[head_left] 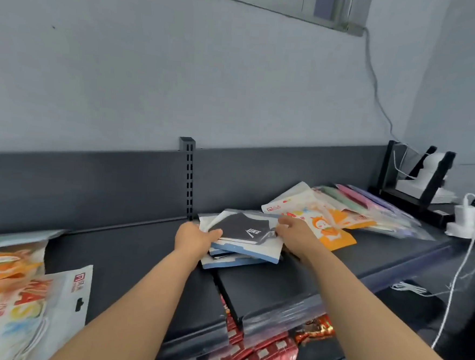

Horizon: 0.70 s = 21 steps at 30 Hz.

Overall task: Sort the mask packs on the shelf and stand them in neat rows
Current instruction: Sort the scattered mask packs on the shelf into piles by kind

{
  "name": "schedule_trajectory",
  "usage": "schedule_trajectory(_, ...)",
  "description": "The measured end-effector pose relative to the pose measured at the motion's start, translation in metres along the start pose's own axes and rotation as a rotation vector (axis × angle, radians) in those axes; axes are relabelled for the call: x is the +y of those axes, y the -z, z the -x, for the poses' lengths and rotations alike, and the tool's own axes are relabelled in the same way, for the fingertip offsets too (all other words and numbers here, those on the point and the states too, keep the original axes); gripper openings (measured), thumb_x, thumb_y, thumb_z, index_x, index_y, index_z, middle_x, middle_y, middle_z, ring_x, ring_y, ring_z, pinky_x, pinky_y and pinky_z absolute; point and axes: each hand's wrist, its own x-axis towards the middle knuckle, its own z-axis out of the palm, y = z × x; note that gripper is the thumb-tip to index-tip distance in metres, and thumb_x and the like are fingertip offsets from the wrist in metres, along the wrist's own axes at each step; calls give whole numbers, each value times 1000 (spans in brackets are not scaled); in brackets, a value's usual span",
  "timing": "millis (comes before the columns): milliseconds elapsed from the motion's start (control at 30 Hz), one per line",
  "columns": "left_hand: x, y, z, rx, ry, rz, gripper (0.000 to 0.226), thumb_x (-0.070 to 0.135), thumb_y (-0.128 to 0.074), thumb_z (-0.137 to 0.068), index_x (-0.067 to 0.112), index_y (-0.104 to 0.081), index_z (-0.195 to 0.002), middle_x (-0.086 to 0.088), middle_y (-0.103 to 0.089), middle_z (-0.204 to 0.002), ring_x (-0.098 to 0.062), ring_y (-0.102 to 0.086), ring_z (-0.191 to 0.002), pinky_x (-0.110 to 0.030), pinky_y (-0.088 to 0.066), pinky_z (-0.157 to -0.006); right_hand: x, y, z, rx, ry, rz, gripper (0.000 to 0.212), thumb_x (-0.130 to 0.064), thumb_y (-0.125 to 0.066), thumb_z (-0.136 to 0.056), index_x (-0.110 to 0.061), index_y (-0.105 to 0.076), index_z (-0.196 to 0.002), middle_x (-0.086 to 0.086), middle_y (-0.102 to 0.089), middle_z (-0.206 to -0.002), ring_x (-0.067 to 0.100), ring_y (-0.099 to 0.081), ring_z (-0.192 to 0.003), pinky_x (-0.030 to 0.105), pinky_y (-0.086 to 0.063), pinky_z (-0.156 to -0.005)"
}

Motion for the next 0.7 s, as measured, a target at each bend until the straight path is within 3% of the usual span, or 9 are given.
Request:
schedule_trajectory(100,3,-6,0,-3,-48,-53,32,27,-70,-88,17,-41,-79,7,-39,-76,-18,-47,-82,-28,-36,-77,0,6,-7,-16,48,66,44,-16,-46,-97,-12,-48,-141,9,-46,-144,25,-49,-122,29,-40,-95)
schedule_trajectory(200,11,-5,11,-8,-107,-123,22,29,-59,-95,18,-48,-111,-9,-59,-117,-21,-48,-96,-30,-39,-82,1,10,-11,26,141,144,42,-16,-50,-97,-11,-51,-139,8,-46,-146,24,-47,-128,30,-39,-103)
schedule_trajectory(267,11,-2,15,9,-126,-158,37,30,-52,-99,14,-47,-132,-11,-47,-143,-26,-50,-116,-30,-38,-88,0,14,-10,46,193,190,41,-14,-51,-96,-11,-51,-137,7,-49,-144,23,-50,-126,25,-39,-97)
schedule_trajectory(333,9,-1,20,41,-105,-117,58,33,-51,-99,8,-34,-149,-7,-36,-153,-25,-40,-135,-30,-36,-97,-1,18,-7,51,231,234,41,-13,-52,-96,-11,-52,-137,7,-51,-142,23,-51,-125,24,-39,-93)
schedule_trajectory(533,10,7,54,206,-117,-19,58,29,-57,-96,10,-39,-147,-8,-46,-146,-27,-48,-128,-32,-39,-101,-12,16,23,-33,422,228,41,-16,-56,-94,-12,-55,-135,5,-54,-140,21,-51,-126,27,-37,-102)
schedule_trajectory(700,4,40,88,349,-138,67,49,27,-60,-95,10,-49,-139,-5,-54,-136,-19,-53,-116,-27,-39,-89,-36,-12,52,-164,561,219,42,-19,-57,-94,-15,-55,-136,3,-54,-138,20,-57,-115,26,-40,-96)
